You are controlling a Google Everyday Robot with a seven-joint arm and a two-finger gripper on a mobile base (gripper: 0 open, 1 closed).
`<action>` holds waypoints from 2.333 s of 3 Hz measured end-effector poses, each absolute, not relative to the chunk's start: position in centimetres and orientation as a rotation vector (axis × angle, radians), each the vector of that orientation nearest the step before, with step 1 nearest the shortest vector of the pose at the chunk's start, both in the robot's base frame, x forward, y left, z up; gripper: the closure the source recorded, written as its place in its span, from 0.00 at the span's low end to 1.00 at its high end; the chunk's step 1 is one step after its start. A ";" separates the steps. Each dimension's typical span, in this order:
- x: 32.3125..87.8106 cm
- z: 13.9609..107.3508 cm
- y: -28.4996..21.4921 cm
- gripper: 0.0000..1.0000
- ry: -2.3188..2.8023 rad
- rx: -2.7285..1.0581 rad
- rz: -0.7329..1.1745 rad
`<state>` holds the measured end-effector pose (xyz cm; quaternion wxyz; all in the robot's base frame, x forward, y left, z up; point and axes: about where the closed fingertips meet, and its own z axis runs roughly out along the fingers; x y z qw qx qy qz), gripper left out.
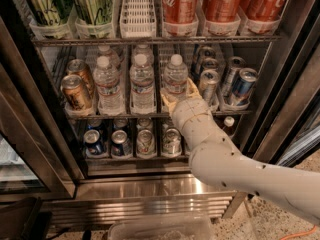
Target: Pick water bottle from middle shelf of fridge
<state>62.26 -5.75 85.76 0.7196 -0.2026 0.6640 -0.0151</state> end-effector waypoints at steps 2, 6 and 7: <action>60.6 89.2 -5.6 1.00 1.358 -0.407 -0.019; 56.5 90.4 -5.7 1.00 1.449 -0.378 0.088; 56.5 90.2 -5.7 1.00 1.451 -0.378 0.090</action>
Offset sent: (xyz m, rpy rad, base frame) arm -0.0244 0.0010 0.0454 0.0678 -0.1485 0.0080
